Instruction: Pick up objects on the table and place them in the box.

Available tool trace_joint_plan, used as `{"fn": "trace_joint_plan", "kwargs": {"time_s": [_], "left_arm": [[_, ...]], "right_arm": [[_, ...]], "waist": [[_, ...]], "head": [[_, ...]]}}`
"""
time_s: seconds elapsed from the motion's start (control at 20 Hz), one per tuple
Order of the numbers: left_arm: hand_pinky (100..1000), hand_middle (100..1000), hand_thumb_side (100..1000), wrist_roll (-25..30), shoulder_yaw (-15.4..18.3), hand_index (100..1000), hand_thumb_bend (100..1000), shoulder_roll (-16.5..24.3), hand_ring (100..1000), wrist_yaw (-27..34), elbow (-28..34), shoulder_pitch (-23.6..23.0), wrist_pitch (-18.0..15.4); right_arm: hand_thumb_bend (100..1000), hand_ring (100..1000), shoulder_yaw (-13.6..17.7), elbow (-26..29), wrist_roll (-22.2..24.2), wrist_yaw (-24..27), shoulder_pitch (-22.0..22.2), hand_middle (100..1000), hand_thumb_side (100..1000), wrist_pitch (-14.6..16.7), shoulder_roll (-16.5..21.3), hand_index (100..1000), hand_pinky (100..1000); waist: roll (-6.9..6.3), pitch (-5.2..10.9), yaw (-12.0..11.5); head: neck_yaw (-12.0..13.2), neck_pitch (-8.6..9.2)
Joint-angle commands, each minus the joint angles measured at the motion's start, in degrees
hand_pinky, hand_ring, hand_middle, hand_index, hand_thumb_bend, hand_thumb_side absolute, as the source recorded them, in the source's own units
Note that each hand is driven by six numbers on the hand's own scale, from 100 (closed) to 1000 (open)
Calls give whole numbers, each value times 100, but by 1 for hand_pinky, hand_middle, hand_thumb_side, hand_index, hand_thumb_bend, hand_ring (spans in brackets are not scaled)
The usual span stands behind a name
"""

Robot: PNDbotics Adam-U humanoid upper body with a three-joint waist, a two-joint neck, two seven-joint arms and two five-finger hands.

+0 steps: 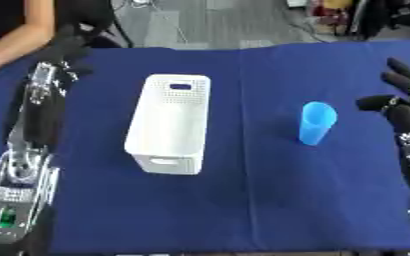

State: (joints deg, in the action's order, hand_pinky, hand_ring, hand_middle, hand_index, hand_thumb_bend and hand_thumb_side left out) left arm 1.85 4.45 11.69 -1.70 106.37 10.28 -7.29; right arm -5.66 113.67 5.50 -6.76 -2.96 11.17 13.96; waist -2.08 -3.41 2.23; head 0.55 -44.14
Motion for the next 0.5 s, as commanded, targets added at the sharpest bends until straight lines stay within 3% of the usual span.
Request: {"fn": "trace_joint_plan", "kwargs": {"time_s": [0.05,0.25,0.5], "left_arm": [[790,1000,1000,13,51,856,103,42,870,-26,115,23,-15],[790,1000,1000,22,51,856,104,51,870,-43,107,18,-11],[790,1000,1000,27,53,856,105,57,870,-58,109,20,-12]], "right_arm": [[448,664,25,84,30,-46,-23,1000,795,9,32,875,707],[487,678,109,91,44,-379,-16,973,901,266,302,876,717],[545,702,279,92,-147,-1288,-53,931,992,734,567,879,733]], "waist": [[8,66,-7],[16,73,-10],[17,76,-14]], "head": [[74,2],[90,2],[123,2]]}}
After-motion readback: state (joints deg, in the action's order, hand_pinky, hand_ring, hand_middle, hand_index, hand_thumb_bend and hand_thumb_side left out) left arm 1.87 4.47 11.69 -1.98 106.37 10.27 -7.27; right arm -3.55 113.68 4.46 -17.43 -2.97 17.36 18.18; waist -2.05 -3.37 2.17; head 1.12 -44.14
